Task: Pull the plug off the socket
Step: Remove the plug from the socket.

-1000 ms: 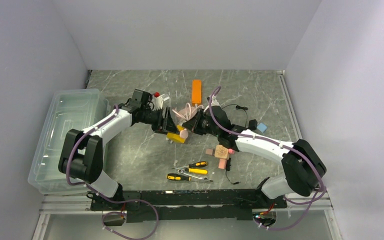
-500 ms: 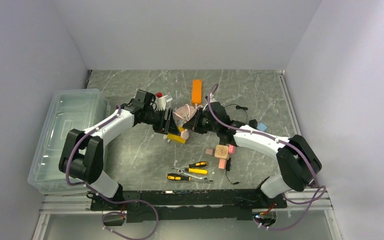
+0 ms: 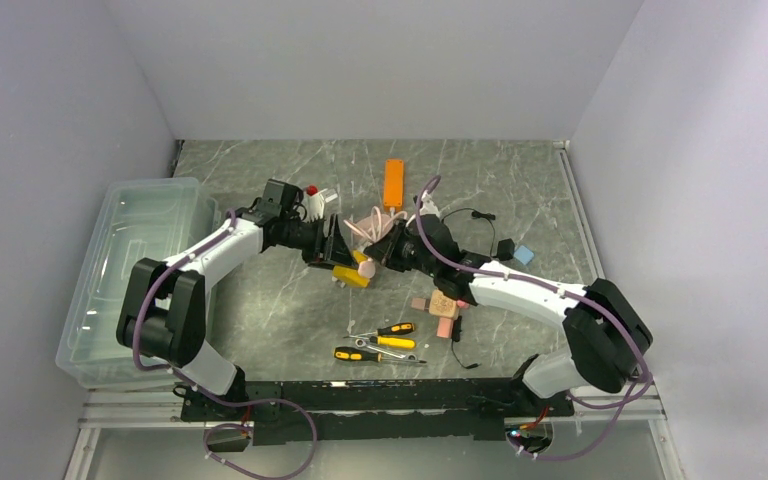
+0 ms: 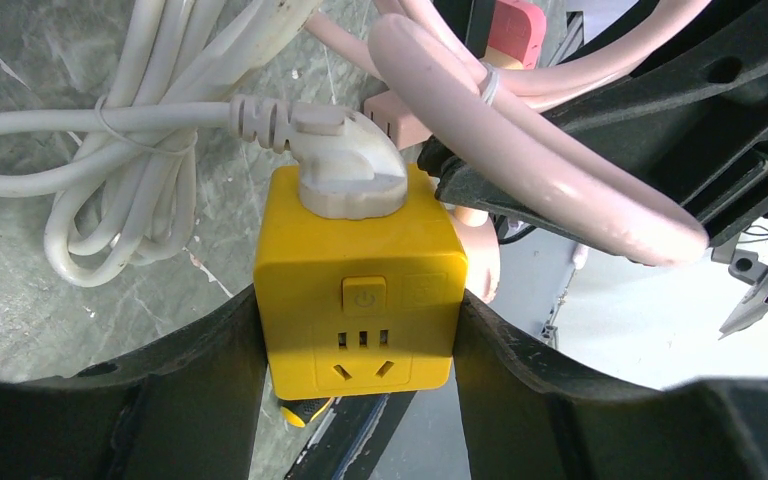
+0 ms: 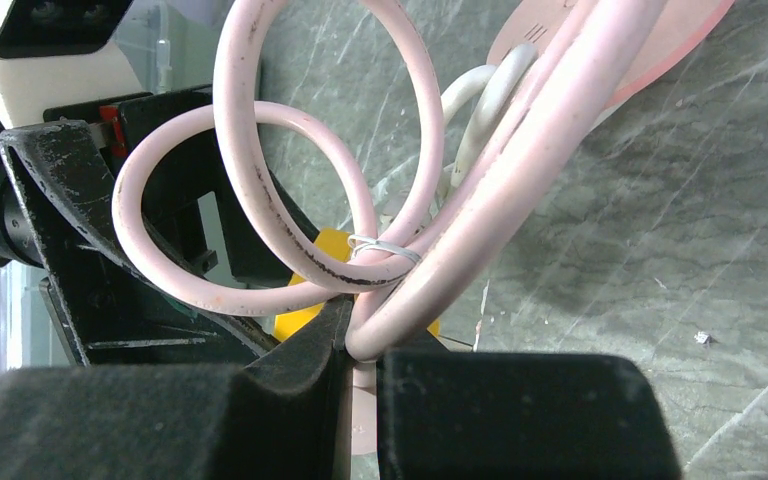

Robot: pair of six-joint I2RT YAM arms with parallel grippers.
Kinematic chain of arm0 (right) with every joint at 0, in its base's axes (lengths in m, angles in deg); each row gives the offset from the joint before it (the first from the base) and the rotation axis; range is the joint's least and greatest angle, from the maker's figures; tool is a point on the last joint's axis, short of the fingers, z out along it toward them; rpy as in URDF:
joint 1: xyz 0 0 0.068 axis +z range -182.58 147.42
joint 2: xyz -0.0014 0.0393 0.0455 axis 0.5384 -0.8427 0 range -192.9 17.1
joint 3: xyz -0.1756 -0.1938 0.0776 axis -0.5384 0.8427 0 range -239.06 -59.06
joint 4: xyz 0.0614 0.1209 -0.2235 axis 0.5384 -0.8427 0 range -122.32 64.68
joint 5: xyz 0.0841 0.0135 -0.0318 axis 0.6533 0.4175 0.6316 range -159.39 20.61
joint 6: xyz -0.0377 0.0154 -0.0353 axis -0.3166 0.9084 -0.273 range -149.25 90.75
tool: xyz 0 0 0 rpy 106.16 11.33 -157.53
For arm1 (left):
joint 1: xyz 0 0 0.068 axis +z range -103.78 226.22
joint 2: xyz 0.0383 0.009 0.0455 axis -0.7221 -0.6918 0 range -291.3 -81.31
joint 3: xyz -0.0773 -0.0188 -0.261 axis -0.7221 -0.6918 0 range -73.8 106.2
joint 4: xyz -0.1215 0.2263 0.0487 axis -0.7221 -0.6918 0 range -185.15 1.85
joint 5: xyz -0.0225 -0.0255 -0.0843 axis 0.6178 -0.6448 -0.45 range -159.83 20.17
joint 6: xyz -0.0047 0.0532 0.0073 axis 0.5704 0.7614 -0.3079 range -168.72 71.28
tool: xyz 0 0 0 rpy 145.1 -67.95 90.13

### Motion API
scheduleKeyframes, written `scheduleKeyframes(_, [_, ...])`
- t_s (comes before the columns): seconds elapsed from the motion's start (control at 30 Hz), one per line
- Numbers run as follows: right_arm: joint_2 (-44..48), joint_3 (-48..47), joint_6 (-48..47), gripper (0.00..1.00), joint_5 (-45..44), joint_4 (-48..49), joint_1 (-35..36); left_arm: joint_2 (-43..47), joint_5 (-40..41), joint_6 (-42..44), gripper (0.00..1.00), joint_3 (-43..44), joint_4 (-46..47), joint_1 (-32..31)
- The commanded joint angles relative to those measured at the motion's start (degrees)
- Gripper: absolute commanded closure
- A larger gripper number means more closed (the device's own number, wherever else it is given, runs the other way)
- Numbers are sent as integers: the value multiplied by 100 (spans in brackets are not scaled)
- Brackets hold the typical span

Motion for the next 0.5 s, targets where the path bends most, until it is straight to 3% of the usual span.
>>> scheduleKeyframes(0.0, [303, 64, -246, 100, -394, -442, -63, 98, 245, 19, 100, 79, 129, 383])
scheduleKeyframes(0.47, [-93, -245, -561, 100, 449, -344, -597, 215, 205, 454, 100, 228, -41, -98])
